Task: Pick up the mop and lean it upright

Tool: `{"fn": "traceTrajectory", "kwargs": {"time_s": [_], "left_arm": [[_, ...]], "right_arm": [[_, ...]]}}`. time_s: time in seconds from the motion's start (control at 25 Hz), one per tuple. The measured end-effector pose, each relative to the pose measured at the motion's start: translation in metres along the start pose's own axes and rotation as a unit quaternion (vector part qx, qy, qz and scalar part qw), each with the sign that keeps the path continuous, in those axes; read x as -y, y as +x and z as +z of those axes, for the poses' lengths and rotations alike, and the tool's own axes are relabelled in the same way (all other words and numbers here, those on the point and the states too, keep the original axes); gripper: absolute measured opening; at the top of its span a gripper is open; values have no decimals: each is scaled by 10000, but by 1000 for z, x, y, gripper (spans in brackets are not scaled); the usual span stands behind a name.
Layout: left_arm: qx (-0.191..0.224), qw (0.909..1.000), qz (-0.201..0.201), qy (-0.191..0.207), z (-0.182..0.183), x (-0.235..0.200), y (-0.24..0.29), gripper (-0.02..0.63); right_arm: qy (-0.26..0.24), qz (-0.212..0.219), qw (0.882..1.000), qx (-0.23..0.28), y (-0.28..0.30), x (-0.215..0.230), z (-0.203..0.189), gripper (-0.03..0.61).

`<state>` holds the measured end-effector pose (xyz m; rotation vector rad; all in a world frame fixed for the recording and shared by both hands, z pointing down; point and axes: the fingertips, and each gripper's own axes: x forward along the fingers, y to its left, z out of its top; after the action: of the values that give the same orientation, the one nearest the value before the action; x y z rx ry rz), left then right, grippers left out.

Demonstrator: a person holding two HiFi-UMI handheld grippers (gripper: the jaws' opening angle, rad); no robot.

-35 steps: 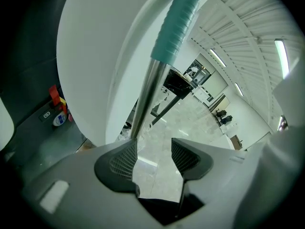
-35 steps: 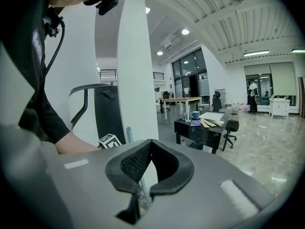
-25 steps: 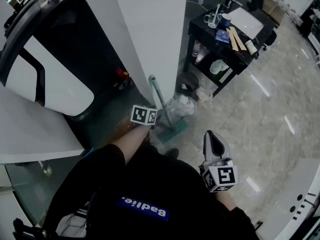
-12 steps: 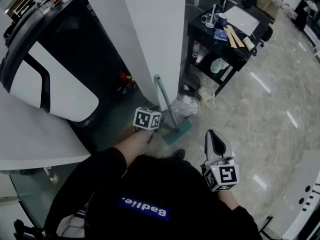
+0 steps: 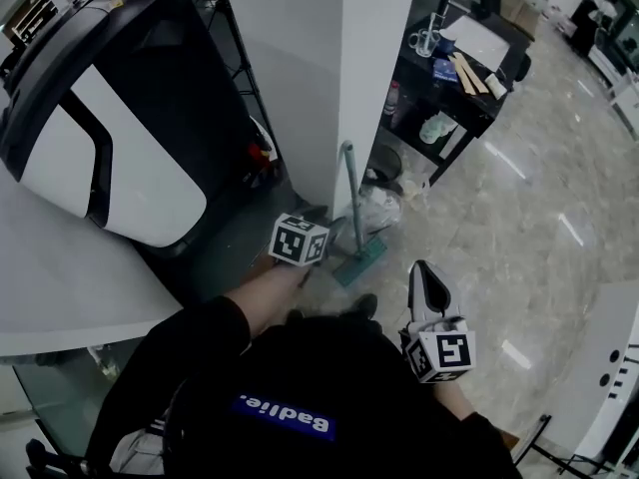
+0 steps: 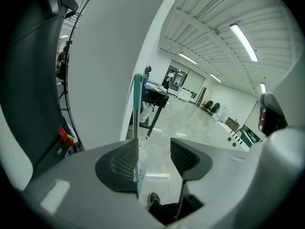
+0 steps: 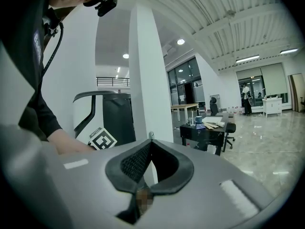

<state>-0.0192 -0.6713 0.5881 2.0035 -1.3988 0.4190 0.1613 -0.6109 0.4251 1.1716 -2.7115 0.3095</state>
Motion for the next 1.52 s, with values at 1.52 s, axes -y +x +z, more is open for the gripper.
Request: {"fn": "traceTrajectory", "kwargs": {"time_s": [1.52], "left_arm": [[1275,9800,-1115,1049,-1,86,-169,213]], "right_arm": [[24,-804,9967,-57,-89,-126,-36,6]]}}
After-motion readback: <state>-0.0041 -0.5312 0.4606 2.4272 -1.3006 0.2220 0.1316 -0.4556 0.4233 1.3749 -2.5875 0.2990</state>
